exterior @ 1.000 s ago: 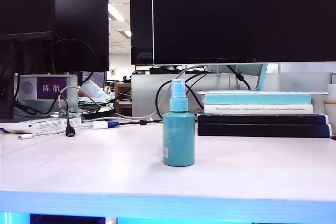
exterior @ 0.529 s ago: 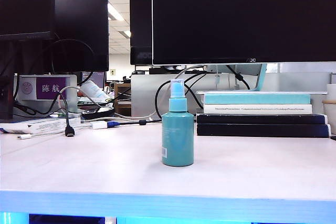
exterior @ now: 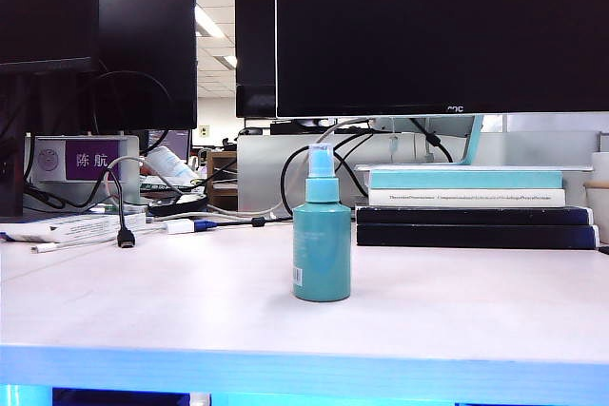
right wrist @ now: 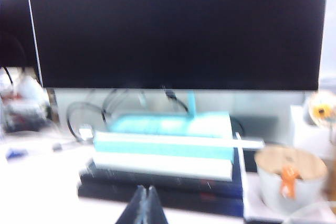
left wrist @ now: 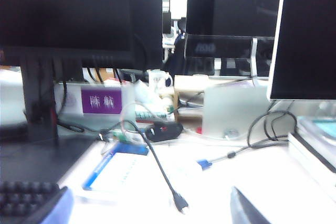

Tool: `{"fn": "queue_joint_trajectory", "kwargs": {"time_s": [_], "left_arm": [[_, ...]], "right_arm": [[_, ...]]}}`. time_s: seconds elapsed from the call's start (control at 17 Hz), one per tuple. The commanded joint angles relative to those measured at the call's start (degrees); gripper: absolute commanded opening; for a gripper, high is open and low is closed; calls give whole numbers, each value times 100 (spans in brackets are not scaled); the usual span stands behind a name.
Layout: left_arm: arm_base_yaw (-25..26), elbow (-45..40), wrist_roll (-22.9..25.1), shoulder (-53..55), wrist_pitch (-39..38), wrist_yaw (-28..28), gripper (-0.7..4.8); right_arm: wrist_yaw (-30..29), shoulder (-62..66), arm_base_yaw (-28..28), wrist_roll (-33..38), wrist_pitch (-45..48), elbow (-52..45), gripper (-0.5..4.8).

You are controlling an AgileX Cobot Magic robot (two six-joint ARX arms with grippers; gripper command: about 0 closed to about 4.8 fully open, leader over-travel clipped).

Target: Pick up the sprayer with the left hand, pick up its lid with the right hand then put the lid on the sprayer.

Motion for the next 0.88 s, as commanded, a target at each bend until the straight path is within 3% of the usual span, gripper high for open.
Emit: {"fn": "queue_joint_trajectory", "kwargs": {"time_s": [0.06, 0.24, 0.29, 0.35, 0.41, 0.65, 0.88], "left_arm": [[0, -352, -186, -813, -122, -57, 382], [-2, -433, 103, -796, -833, -90, 350], [-2, -470, 133, -796, -833, -90, 292], [-2, -518, 240, -796, -837, -33, 191], [-2, -586, 479, -796, -879, -17, 47], [2, -680, 903, -796, -986, -79, 46], [2, -841, 881, -796, -1416, -389, 34]], "right_arm": [[20, -4, 0, -55, -243, -33, 8], [17, 13, 9, 26, -1309, -35, 8], [22, 17, 9, 98, -1508, -35, 2], [138, 20, 9, 223, -1655, -35, -1], [343, 22, 9, 319, -1812, -35, -1], [415, 22, 9, 319, -2076, -35, -1], [358, 24, 15, 339, -2129, -35, -1]]}}
